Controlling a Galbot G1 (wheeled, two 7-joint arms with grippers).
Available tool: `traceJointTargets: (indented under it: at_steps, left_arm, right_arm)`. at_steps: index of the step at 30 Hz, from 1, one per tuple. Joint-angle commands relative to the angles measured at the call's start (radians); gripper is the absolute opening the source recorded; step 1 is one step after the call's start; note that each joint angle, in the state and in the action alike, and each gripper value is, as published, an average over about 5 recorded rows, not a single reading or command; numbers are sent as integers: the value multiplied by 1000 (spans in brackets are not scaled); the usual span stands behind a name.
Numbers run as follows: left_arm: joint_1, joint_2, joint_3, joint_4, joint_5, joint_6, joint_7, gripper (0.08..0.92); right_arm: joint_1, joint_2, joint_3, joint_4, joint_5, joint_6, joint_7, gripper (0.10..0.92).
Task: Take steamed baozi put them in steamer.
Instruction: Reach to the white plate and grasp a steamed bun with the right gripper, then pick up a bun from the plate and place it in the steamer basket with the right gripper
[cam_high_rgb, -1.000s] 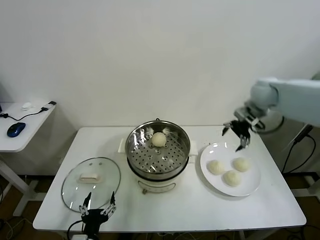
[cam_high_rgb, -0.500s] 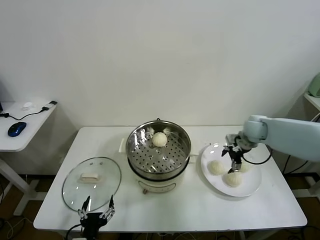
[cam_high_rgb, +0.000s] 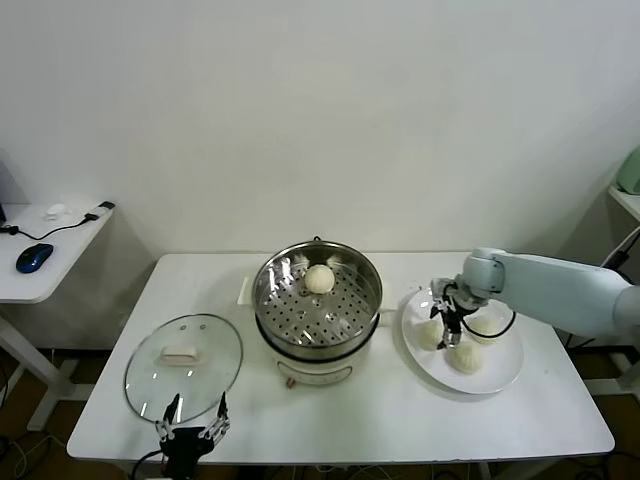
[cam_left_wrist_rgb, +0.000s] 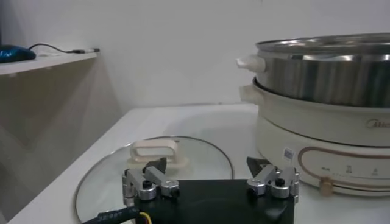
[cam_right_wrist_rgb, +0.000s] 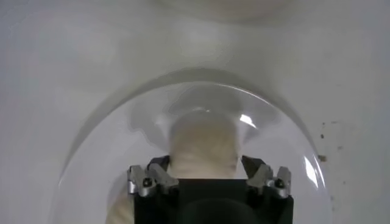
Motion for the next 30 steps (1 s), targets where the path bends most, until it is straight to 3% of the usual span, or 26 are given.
traceJointTargets:
  at_steps: [1,8,16,24,30]
  left_arm:
    - [2,-1,2,-4,1,1,0,823]
    - [9,-1,6,-15,3,0,0,823]
    - [14,6,14,-29,5,-1,0,823]
    - [8,8,35,-39,7,4,-1,823]
    - [0,5,40,-44,4,9,0,823]
  right_arm:
    - [42,-7,25,27,30,5,-32,711]
    - [372,-49,-126,103,96,104,-163,704]
    - [748,18,-222,138,369,145,-291,704]
    - [736,213,-154,384,622,-39,-66,704]
    - [536,387,-105,361,643,-107,55,704]
